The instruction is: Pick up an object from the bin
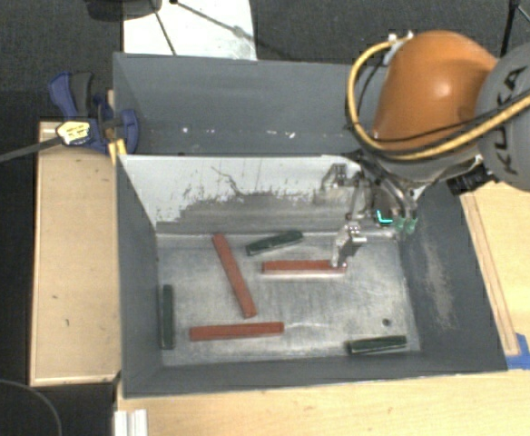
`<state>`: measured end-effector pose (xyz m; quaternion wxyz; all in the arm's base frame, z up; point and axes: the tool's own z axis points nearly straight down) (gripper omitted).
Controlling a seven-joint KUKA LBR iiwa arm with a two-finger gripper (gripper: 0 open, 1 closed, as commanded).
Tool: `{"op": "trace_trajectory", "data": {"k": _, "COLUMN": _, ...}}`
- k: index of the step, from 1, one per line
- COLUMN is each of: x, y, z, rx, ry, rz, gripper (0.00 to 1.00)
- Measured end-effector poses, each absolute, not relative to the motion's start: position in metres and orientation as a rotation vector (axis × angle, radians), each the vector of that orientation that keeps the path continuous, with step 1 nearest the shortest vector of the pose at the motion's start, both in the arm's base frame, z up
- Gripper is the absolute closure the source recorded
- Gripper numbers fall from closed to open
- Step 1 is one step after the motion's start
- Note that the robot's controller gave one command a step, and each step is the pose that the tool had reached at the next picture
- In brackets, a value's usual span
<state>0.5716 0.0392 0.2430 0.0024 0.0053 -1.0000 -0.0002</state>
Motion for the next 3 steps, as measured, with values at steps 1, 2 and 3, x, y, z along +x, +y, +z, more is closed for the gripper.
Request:
{"op": "trace_trajectory", "data": {"k": 1, "x": 0.573, "y": 0.039, "z": 0.248, "rx": 0.015, "ry": -3.146, "rz": -0.001, "gripper": 0.0}}
{"op": "trace_trajectory", "data": {"k": 2, "x": 0.564, "y": 0.041, "z": 0.192, "rx": 0.021, "ry": -3.15, "rz": -0.002, "gripper": 0.0}}
{"op": "trace_trajectory", "data": {"k": 3, "x": 0.573, "y": 0.036, "z": 0.075, "rx": -0.208, "ry": -3.142, "rz": -0.003, "gripper": 1.0}}
